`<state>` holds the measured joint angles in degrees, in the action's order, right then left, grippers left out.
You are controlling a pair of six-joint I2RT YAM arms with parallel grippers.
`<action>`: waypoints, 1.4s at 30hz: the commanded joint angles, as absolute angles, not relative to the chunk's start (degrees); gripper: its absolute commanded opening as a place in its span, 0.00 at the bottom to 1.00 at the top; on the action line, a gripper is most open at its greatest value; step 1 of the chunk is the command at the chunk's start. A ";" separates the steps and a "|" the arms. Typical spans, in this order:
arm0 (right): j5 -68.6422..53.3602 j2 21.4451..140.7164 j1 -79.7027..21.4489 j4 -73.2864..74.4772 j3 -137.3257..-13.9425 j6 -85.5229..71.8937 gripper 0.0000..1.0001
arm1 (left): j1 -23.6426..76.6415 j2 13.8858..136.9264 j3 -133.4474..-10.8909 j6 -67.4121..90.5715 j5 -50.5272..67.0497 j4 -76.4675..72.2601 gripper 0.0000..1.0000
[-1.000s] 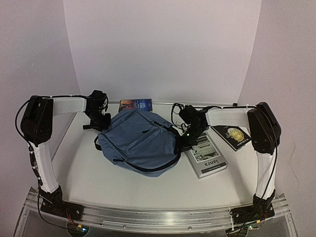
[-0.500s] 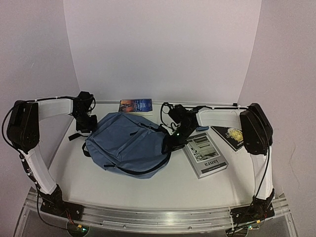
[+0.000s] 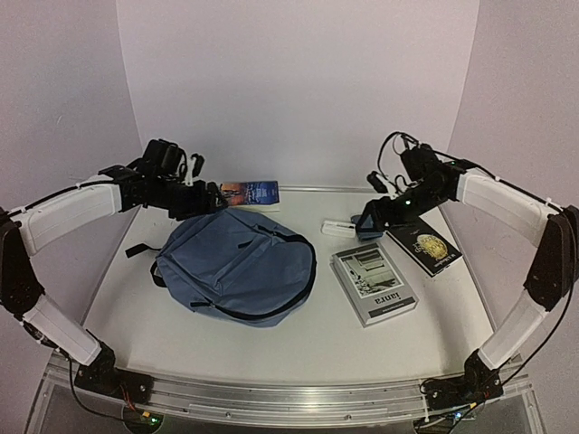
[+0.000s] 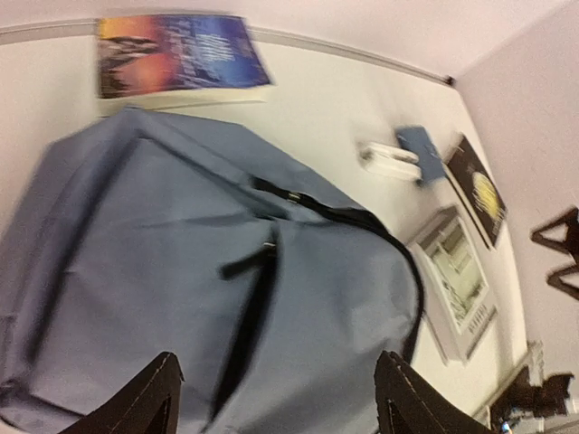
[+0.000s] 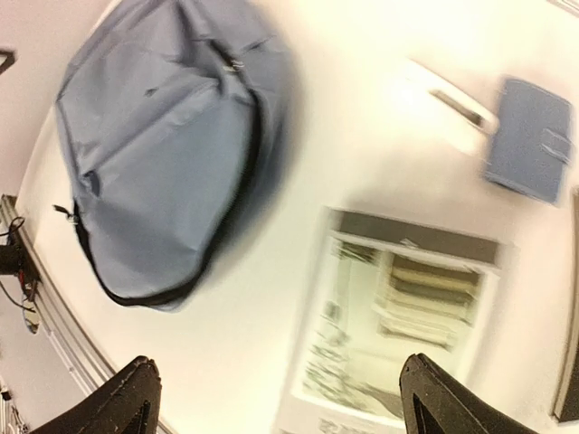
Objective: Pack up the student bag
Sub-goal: Pick up the book from the center of the board.
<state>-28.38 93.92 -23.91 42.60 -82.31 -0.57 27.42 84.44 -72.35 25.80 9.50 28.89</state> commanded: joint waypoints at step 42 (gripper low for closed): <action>-37.96 106.17 -6.54 47.86 -65.29 9.87 0.70 | 56.09 139.89 -115.07 45.84 24.60 16.05 0.40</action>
